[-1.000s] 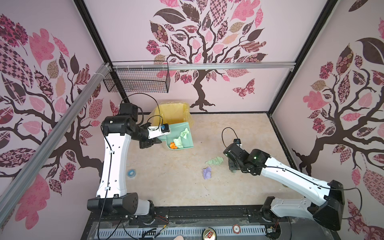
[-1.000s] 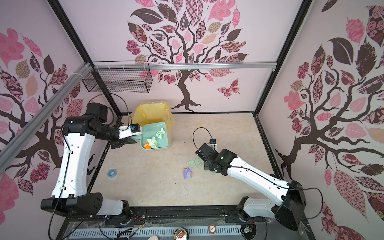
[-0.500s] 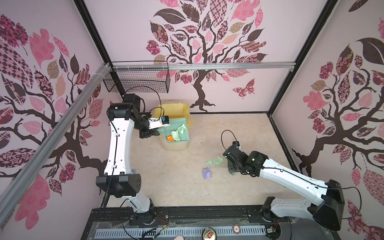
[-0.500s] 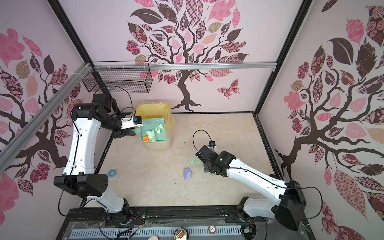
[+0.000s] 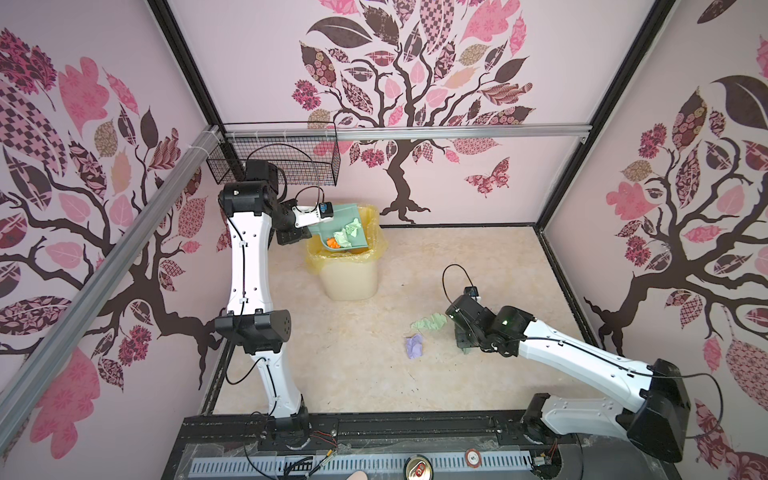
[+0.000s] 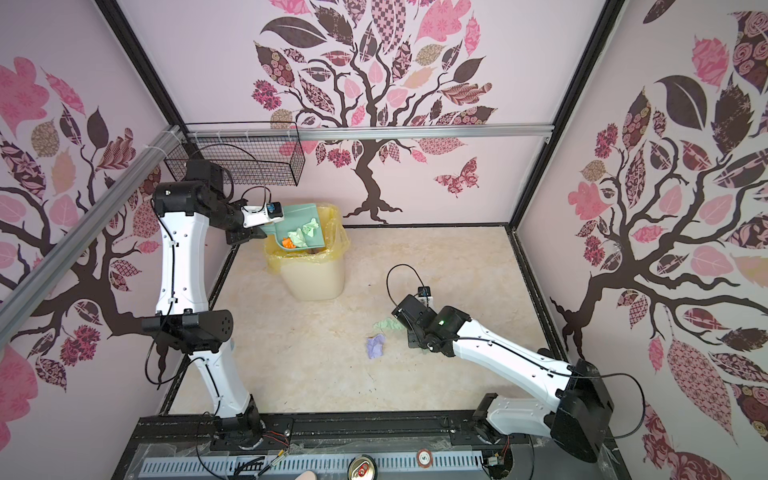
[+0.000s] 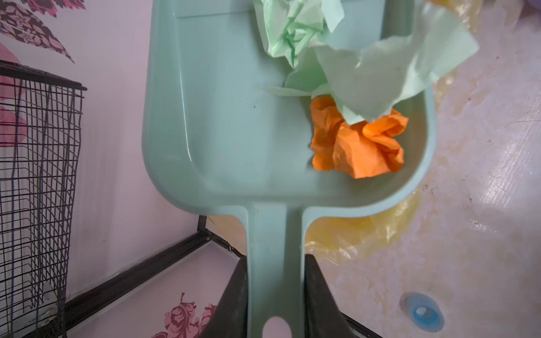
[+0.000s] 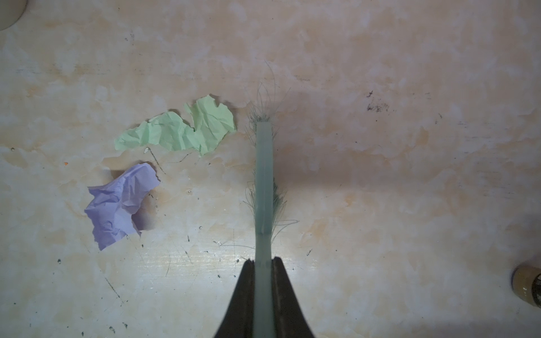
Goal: Sweep away the paper scraps from the table
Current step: 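Lift the dustpan over the yellow bin with the left gripper, then tip the dustpan over the yellow bin with the left gripper to empty it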
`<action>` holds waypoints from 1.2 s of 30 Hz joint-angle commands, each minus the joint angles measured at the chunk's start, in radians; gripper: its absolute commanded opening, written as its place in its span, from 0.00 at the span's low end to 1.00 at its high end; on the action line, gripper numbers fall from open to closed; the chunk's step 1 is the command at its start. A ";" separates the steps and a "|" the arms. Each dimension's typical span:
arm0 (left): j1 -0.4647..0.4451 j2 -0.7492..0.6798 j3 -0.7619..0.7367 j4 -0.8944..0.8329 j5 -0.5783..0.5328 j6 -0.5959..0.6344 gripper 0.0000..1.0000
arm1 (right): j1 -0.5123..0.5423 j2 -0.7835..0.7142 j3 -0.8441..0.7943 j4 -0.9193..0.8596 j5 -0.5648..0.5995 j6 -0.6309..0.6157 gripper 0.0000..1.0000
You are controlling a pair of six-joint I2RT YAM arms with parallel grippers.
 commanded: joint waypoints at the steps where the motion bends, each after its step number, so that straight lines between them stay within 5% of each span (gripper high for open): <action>1: 0.007 0.017 0.077 -0.156 -0.018 -0.018 0.00 | -0.005 -0.005 -0.004 0.005 -0.019 -0.001 0.00; 5: 0.003 0.057 0.159 -0.114 -0.091 -0.003 0.00 | -0.004 0.012 0.003 0.014 -0.023 -0.011 0.00; 10: -0.046 -0.031 -0.036 0.150 -0.321 0.111 0.00 | -0.003 0.053 0.028 0.030 -0.028 -0.024 0.00; 16: -0.106 -0.077 -0.094 0.293 -0.462 0.227 0.00 | -0.004 0.095 0.056 0.046 -0.040 -0.029 0.00; 27: -0.155 -0.305 -0.479 0.688 -0.495 0.394 0.00 | -0.004 0.087 0.052 0.040 -0.034 -0.036 0.00; 36: -0.156 -0.469 -0.711 1.007 -0.400 0.464 0.00 | -0.003 0.079 0.045 0.036 -0.034 -0.032 0.00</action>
